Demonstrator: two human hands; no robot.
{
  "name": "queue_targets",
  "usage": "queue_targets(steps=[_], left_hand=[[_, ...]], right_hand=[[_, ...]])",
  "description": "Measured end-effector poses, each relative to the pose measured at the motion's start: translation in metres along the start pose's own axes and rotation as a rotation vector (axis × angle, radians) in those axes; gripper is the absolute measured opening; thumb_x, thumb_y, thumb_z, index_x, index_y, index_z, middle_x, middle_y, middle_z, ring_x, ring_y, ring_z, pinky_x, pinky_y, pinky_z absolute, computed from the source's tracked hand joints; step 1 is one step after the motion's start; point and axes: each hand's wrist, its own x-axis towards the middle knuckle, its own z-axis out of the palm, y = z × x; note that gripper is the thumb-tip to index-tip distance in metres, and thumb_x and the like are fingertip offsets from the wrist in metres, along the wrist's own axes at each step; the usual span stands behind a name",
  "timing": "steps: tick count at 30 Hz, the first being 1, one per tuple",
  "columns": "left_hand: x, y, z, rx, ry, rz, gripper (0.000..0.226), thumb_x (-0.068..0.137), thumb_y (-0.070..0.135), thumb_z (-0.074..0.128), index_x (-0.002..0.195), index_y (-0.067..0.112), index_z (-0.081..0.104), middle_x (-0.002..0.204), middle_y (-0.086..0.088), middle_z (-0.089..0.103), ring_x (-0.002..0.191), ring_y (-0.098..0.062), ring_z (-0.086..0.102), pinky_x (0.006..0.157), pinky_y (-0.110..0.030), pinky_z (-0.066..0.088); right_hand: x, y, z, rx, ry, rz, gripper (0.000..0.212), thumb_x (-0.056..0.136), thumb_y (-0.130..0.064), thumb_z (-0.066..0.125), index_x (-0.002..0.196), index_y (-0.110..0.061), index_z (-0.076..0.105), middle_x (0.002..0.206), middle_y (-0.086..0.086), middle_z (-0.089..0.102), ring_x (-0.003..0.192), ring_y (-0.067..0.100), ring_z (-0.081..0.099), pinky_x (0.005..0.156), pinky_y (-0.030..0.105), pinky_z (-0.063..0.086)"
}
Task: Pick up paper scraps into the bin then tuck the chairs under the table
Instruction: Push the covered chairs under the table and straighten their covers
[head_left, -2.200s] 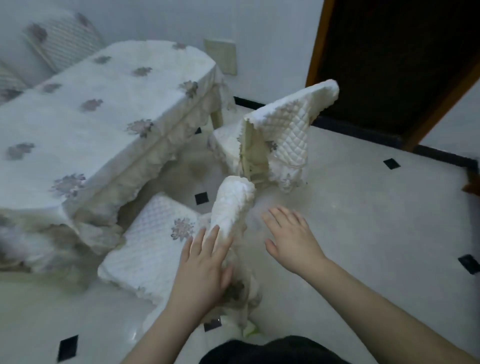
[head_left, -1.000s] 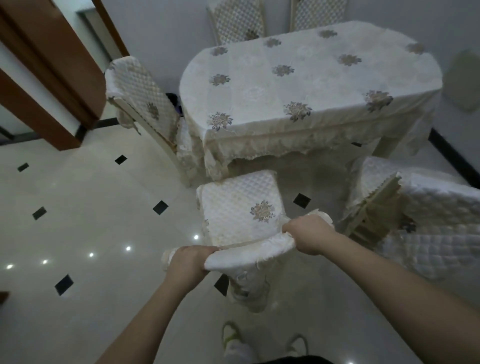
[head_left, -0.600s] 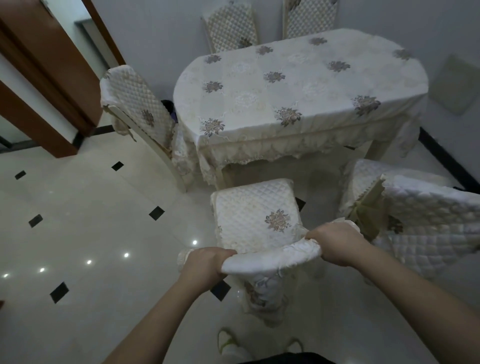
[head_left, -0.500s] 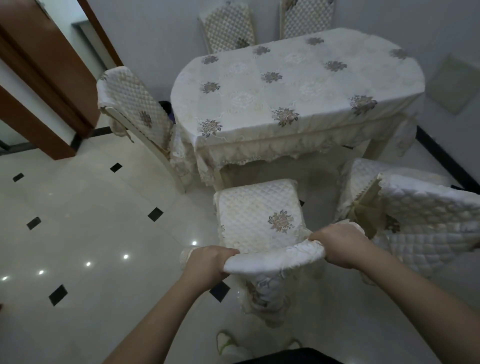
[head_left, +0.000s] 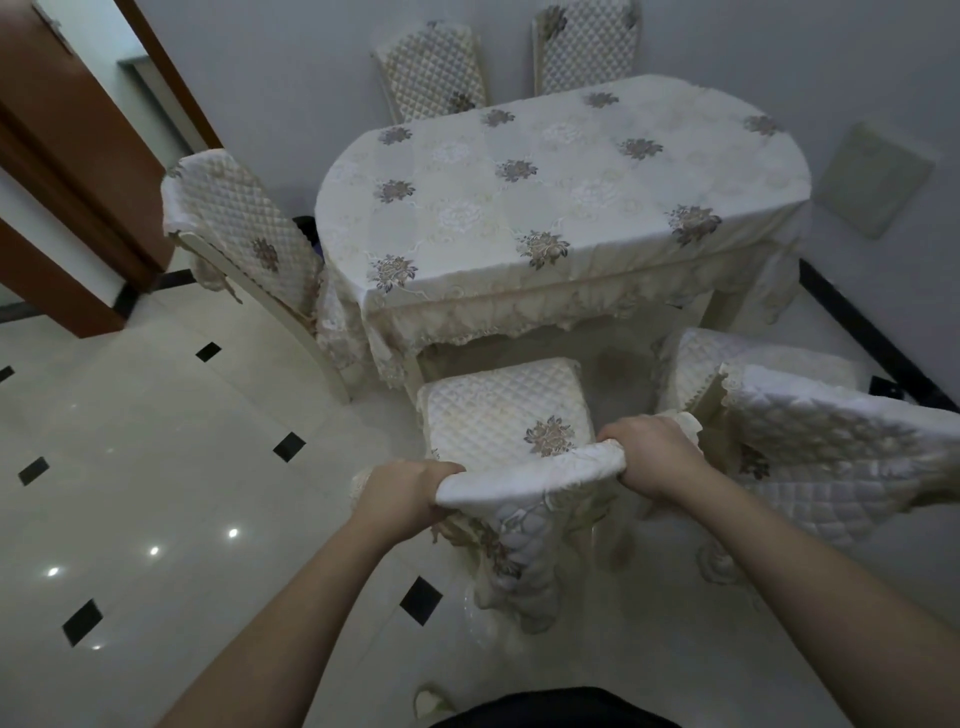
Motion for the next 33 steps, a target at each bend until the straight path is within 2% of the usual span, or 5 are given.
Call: queue_targets(steps=[6,21,27,31,33], left_hand=[[0.016,0.006,-0.002,0.052,-0.121,-0.039,0.028,0.082,0.053,0.052,0.107,0.044,0.062,0.093,0.009,0.07,0.085,-0.016,0.065,0.066,-0.029,0.05],[0.073,-0.001,-0.014,0.06,-0.061,0.021,0.023,0.087,0.044,0.056,0.105,0.035,0.065,0.09,0.004,0.069,0.083,-0.02,0.064,0.057,-0.026,0.031],[0.084,-0.014,-0.004,0.067,-0.062,0.095,0.019,0.09,0.034,0.054,0.104,0.029,0.065,0.094,0.004,0.069,0.086,-0.02,0.063,0.048,-0.025,0.016],[0.097,-0.036,-0.006,0.092,-0.095,0.088,0.022,0.092,0.032,0.052,0.111,0.029,0.063,0.099,0.003,0.068,0.091,-0.021,0.064,0.058,-0.027,0.027],[0.103,-0.043,-0.003,0.05,-0.005,0.14,0.014,0.082,0.028,0.064,0.095,0.026,0.068,0.081,0.002,0.069,0.075,-0.022,0.067,0.055,-0.027,0.029]], right_hand=[[0.019,0.011,0.007,-0.014,-0.034,0.019,0.025,0.072,-0.026,0.058,0.095,-0.033,0.065,0.095,-0.005,0.069,0.094,0.021,0.062,0.078,0.034,0.044],[0.075,0.036,-0.011,-0.04,-0.096,0.041,0.029,0.076,-0.025,0.059,0.103,-0.032,0.067,0.103,-0.004,0.069,0.097,0.022,0.062,0.079,0.032,0.045],[0.08,0.032,0.009,-0.061,-0.112,0.071,0.028,0.075,-0.028,0.06,0.101,-0.034,0.067,0.098,-0.005,0.066,0.092,0.02,0.06,0.079,0.034,0.046],[0.101,0.022,0.013,-0.067,-0.134,0.07,0.027,0.074,-0.033,0.062,0.1,-0.036,0.066,0.097,-0.006,0.064,0.092,0.021,0.06,0.078,0.034,0.046],[0.109,0.023,0.012,-0.053,-0.144,0.08,0.025,0.074,-0.034,0.062,0.099,-0.036,0.066,0.096,-0.006,0.065,0.092,0.02,0.061,0.078,0.033,0.046]])
